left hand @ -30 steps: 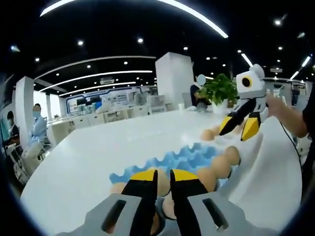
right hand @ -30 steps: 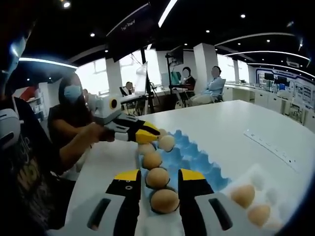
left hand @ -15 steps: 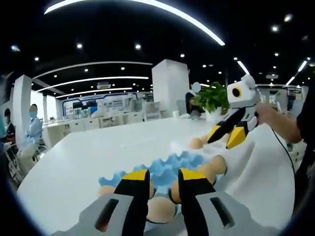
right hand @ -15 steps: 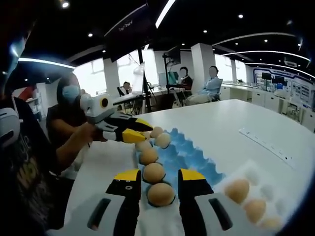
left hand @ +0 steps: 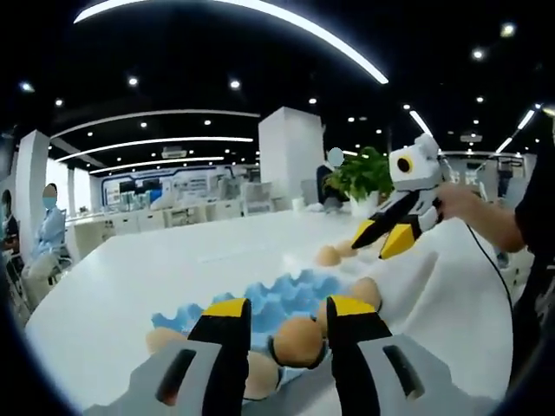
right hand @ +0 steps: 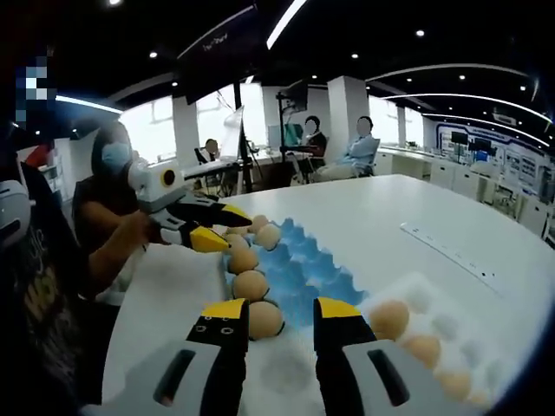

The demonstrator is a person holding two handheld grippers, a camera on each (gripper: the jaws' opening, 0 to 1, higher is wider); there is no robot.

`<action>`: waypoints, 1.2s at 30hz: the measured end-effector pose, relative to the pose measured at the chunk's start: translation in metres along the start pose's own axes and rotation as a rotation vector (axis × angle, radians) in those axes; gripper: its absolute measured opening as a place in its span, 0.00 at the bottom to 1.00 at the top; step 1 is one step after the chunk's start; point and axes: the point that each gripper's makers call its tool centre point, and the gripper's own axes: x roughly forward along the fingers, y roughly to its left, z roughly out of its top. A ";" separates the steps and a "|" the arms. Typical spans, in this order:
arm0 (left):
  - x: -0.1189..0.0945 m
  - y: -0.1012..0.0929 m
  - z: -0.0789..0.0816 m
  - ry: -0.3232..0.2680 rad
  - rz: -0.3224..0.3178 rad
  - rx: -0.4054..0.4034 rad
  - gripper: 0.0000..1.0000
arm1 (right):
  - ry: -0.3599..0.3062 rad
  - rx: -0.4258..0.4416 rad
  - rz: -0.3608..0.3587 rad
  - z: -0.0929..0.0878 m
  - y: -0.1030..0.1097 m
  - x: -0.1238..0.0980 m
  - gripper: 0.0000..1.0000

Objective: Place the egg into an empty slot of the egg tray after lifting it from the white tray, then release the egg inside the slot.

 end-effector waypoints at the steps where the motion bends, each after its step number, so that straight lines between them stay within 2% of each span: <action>1: 0.000 -0.001 0.000 0.000 0.000 0.002 0.38 | -0.001 0.002 -0.001 0.000 0.000 -0.001 0.31; 6: 0.001 -0.011 0.000 -0.001 -0.015 0.004 0.41 | 0.003 -0.002 -0.013 -0.003 -0.004 -0.007 0.31; 17: 0.003 -0.017 0.001 0.003 -0.029 0.001 0.44 | 0.039 -0.024 -0.083 -0.017 -0.019 -0.025 0.31; 23: 0.003 -0.020 0.003 0.011 -0.036 0.026 0.44 | 0.069 -0.045 -0.125 -0.026 -0.027 -0.031 0.31; 36: 0.002 -0.026 0.002 0.026 -0.049 0.033 0.45 | 0.099 -0.055 -0.209 -0.039 -0.050 -0.060 0.32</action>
